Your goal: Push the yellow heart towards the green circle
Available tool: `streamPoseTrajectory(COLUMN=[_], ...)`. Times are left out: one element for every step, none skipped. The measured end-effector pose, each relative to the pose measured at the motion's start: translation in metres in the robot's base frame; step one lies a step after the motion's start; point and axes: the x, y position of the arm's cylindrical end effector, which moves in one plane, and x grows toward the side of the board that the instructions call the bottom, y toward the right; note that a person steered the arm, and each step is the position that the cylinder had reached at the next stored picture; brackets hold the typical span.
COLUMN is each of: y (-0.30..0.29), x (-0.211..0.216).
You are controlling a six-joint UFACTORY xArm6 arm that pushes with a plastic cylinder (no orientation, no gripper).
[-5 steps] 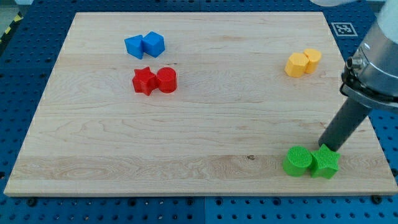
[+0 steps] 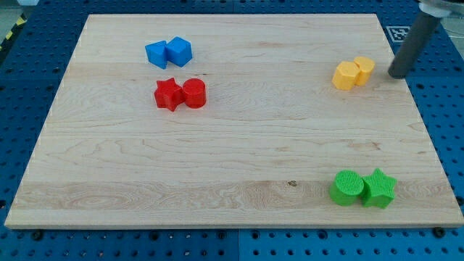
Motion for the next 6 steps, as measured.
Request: streamPoseTrajectory(y=[-0.042, -0.096, -0.118, -0.118, -0.118, -0.136], x=[-0.004, 0.041, 0.097, 0.101, 0.092, 0.089])
